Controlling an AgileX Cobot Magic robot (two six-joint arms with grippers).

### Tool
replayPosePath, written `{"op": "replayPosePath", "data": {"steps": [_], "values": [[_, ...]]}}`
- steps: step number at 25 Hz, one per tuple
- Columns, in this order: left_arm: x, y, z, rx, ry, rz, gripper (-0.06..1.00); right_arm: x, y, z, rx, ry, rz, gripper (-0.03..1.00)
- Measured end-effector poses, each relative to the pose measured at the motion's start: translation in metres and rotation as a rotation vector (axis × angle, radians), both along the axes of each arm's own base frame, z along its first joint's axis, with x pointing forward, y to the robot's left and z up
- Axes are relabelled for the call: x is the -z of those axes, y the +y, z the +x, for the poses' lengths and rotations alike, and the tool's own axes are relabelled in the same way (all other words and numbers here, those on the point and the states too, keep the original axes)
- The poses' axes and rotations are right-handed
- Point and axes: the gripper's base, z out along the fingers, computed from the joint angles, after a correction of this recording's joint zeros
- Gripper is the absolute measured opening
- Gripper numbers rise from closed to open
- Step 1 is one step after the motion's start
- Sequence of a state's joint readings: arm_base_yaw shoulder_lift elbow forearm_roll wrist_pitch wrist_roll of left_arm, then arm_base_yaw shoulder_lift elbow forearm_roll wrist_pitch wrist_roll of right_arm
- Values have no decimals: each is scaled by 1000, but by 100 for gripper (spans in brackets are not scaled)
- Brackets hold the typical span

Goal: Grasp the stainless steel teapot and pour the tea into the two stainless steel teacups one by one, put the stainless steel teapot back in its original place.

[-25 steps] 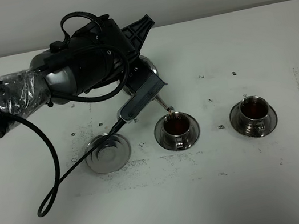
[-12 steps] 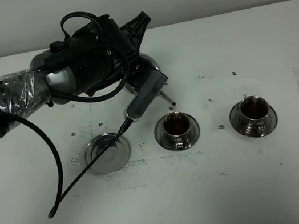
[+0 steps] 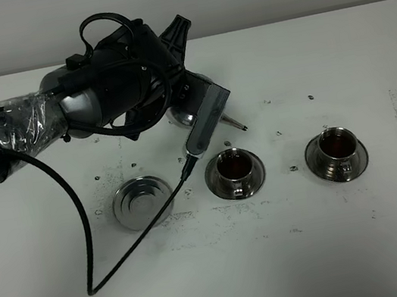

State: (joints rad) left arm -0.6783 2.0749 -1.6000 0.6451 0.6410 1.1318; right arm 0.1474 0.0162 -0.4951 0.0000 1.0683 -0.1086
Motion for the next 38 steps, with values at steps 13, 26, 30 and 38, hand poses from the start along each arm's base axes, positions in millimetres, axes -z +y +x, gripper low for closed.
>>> {"op": "replayPosePath", "data": {"steps": [13,26,30,38], "values": [[-32,24,-13,-972,30,-644,17,0,0,0,0,0,0,52],[29,22,-6,-1111,187,-566,17,0,0,0,0,0,0,52],[41,20,-4,-1114,202,-555,17,0,0,0,0,0,0,52],[48,19,-3,-1122,217,-556,17,0,0,0,0,0,0,52]]}}
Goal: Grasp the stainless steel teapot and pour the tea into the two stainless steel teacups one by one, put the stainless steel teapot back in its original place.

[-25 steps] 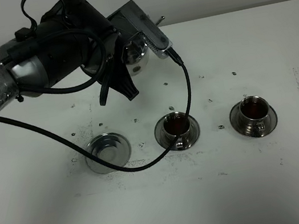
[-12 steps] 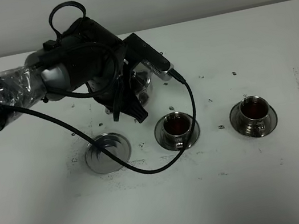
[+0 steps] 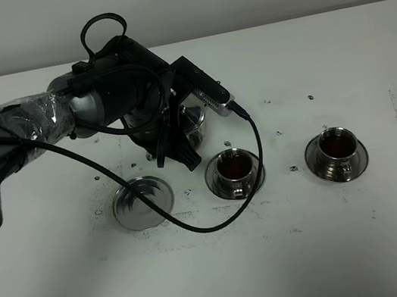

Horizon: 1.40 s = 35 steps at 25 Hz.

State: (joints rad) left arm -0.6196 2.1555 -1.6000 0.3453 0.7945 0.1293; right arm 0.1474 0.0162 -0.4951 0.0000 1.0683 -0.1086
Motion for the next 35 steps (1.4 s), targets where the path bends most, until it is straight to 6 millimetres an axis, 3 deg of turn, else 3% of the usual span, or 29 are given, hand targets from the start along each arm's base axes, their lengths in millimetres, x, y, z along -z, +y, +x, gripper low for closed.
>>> {"op": "replayPosePath", "data": {"steps": [6,16,19,28,35], "values": [[-2,0,0,-1,-1,0,17,0,0,0,0,0,0,52],[-43,10,-10,-47,-37,-26,17,0,0,0,0,0,0,52],[-48,20,-18,-59,-41,-56,17,0,0,0,0,0,0,52],[-38,53,-51,-125,0,-92,17,0,0,0,0,0,0,52],[-19,64,-69,-150,68,-79,17,0,0,0,0,0,0,52]]}}
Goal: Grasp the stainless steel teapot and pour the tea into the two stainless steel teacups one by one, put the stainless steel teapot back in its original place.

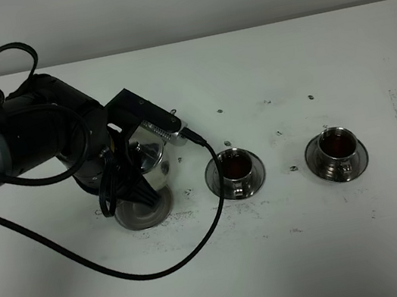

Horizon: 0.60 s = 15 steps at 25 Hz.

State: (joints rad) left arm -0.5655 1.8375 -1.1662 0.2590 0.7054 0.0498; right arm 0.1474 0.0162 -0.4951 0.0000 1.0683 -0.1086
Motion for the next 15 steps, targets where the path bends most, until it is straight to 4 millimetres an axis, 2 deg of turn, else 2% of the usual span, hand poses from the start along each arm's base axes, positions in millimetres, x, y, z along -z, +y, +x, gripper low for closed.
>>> {"op": "replayPosePath", "data": {"steps": [15], "values": [[24,9,-17,-22,63,-9,17,0,0,0,0,0,0,52]]}}
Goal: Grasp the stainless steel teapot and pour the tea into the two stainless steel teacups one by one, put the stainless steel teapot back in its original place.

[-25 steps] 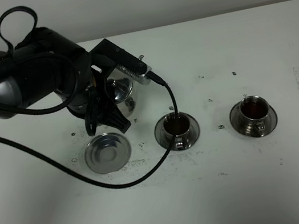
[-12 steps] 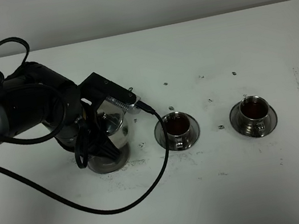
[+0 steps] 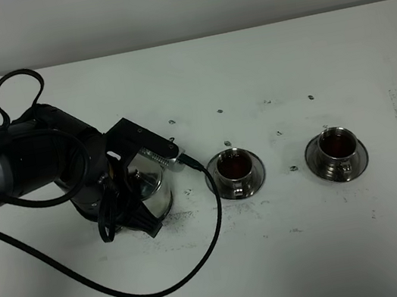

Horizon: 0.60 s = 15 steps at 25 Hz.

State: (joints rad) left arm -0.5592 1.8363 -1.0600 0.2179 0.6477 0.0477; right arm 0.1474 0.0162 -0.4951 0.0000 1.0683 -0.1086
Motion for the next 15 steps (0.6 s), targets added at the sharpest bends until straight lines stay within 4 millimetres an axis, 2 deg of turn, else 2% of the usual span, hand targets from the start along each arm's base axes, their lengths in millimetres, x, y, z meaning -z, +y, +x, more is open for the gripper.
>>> {"op": "replayPosePath", "data": {"steps": [10,15], "values": [[0,0,0,1,-6,-6,17,0,0,0,0,0,0,52],[7,5,-2,-2,-8,-12,17,0,0,0,0,0,0,52]]}}
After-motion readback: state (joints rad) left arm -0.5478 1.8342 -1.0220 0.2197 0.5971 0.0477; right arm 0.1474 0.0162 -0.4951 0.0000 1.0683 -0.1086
